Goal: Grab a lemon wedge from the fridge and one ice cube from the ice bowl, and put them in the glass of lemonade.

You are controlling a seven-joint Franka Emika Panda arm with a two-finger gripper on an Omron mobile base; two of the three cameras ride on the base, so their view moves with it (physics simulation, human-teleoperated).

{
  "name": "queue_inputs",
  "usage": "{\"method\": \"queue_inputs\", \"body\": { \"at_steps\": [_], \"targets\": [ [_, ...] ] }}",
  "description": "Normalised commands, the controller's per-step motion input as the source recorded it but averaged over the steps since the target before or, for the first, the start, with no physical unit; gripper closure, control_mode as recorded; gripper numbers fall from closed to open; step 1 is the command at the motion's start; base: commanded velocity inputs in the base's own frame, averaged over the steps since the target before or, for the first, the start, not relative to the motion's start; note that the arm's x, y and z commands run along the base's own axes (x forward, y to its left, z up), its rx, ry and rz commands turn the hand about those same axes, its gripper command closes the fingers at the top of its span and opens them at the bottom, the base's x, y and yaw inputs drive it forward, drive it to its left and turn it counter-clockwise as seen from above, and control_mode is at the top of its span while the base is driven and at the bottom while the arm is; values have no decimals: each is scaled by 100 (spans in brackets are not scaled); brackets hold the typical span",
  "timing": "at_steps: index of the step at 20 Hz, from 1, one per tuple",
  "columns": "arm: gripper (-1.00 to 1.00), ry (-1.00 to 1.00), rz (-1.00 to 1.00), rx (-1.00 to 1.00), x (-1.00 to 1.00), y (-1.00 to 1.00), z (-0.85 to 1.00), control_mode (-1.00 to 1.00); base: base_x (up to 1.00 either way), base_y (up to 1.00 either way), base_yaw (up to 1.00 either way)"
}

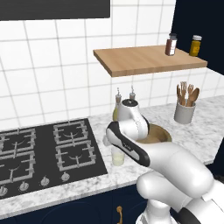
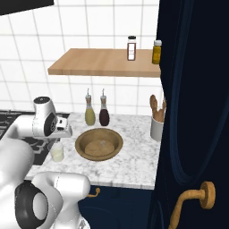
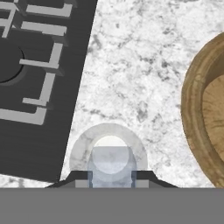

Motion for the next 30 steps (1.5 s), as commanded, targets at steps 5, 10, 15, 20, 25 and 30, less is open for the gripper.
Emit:
{"method": "queue_inputs", "body": {
  "at_steps": [5,10,15,20,25,30],
  "targets": [
    [100,0,0,0,-3,4,-8,-100,0,0,0],
    [100,0,0,0,0,0,-9,-100,0,0,0],
    [-100,0,0,0,0,0,0,-100,0,0,0],
    [-100,0,0,0,0,0,0,-100,0,0,0],
    [-100,0,0,0,0,0,0,-100,0,0,0],
    [-100,-5,-2,2,-26,-27,1,-100,0,0,0]
  ]
}}
